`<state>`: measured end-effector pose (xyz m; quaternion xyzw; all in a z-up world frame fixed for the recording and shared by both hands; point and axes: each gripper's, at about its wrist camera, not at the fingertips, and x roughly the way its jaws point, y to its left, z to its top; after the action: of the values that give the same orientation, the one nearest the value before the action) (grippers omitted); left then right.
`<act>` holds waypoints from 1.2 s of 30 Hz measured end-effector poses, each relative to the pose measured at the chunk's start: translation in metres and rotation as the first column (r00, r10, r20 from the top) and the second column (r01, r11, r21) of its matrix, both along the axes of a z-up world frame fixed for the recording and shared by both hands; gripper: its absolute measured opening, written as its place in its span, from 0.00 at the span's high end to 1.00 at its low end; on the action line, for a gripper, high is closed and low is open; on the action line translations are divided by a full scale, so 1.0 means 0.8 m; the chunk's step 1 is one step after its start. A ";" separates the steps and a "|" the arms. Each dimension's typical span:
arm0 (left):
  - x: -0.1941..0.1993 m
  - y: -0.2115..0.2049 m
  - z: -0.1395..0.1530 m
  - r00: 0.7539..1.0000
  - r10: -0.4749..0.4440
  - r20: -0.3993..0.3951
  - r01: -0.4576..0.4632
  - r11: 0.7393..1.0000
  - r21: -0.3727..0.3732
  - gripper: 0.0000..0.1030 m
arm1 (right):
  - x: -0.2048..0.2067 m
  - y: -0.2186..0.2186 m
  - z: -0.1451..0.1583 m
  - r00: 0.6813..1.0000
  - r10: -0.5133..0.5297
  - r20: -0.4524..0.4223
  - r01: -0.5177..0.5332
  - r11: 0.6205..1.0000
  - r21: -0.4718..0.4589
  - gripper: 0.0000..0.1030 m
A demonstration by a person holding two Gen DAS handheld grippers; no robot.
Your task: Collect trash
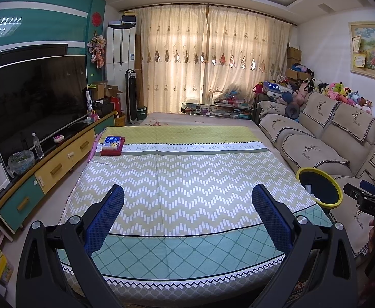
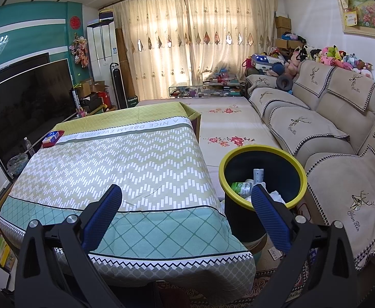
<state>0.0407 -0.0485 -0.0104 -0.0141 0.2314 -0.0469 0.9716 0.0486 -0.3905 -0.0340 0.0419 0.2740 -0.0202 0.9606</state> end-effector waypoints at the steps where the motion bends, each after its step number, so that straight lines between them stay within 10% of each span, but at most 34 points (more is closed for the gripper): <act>1: 0.000 0.000 0.000 1.000 -0.001 0.000 0.001 1.000 0.000 0.05 | 0.000 0.000 0.000 1.000 0.000 0.000 0.000 1.000 0.000 0.07; 27: 0.021 0.003 -0.008 1.000 -0.025 0.006 0.026 1.000 -0.015 0.05 | 0.010 0.007 -0.013 1.000 0.003 -0.020 -0.003 1.000 0.003 0.07; 36: 0.151 0.021 -0.030 0.996 -0.001 -0.088 0.006 0.998 0.056 0.05 | 0.112 0.036 -0.011 0.992 0.101 -0.079 -0.099 0.995 0.032 0.07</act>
<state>0.1612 -0.0314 -0.0347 0.0114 0.2752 -0.0414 0.9604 0.1384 -0.3618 -0.0431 0.0405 0.3147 0.0300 0.9479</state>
